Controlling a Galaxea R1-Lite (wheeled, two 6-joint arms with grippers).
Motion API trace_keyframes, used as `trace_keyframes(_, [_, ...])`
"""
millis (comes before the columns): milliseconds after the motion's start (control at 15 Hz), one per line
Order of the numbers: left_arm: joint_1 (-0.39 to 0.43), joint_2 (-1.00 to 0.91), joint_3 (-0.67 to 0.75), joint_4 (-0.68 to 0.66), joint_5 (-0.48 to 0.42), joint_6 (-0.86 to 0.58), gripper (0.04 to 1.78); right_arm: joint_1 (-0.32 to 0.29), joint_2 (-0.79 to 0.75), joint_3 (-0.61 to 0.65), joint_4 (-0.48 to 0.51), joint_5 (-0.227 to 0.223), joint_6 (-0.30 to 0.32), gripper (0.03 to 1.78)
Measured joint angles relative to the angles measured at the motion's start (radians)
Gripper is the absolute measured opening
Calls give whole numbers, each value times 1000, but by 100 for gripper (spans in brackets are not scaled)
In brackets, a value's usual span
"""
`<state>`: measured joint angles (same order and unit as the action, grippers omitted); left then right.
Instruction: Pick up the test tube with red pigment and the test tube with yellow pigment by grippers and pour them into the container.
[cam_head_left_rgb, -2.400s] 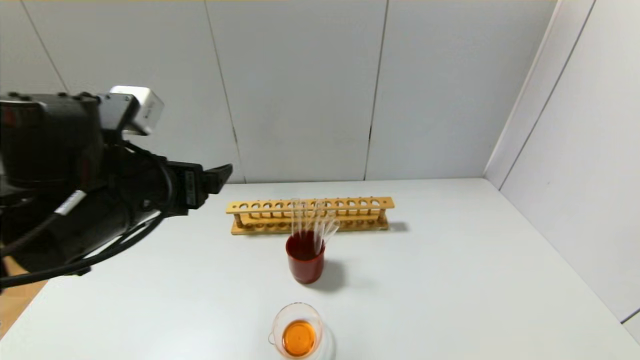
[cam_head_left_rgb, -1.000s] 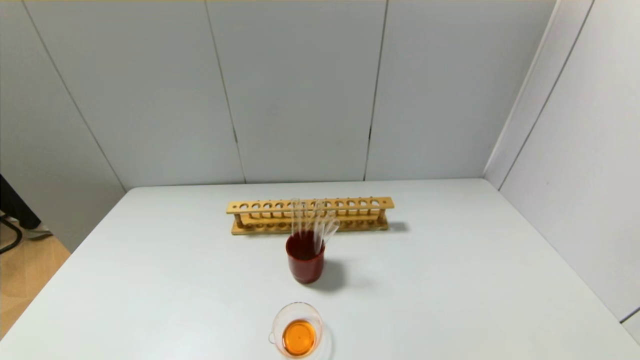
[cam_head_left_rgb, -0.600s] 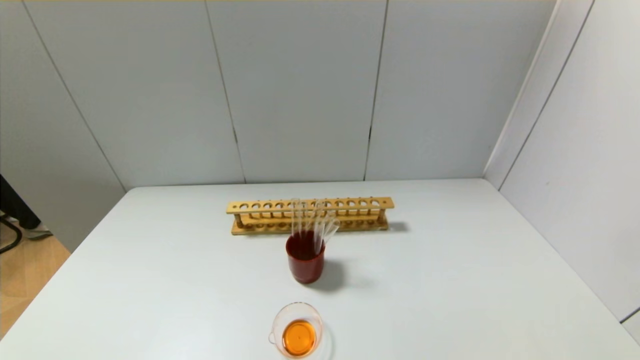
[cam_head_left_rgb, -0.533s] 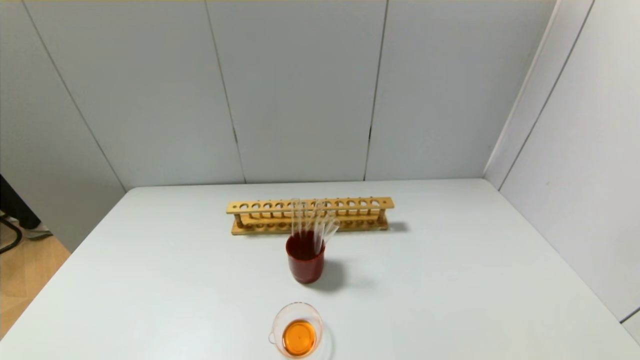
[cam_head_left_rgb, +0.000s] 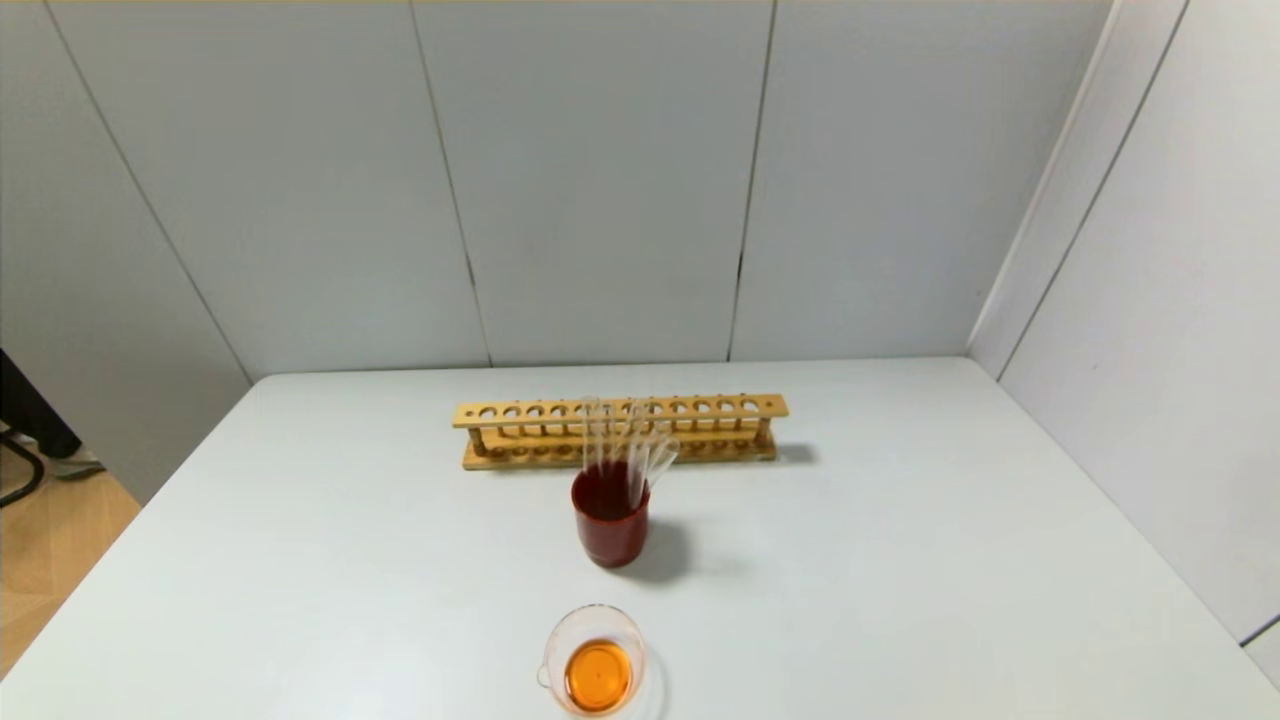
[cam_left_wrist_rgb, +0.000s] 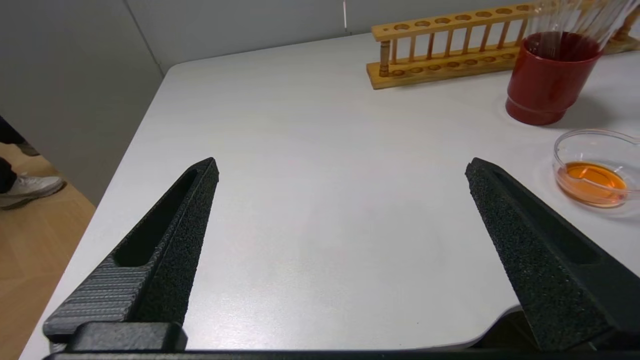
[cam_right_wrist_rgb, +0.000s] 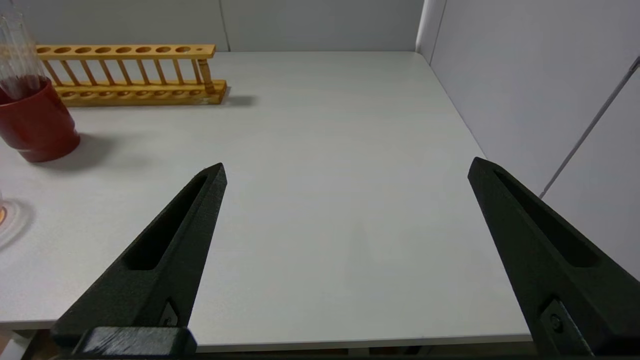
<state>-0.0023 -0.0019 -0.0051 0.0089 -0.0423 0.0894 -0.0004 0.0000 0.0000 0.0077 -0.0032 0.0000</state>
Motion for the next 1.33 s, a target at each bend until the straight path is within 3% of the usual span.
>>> trace_keyframes(1333, [-1,0,5,-4,9,-33,175,0,0,0,0,0,6,170])
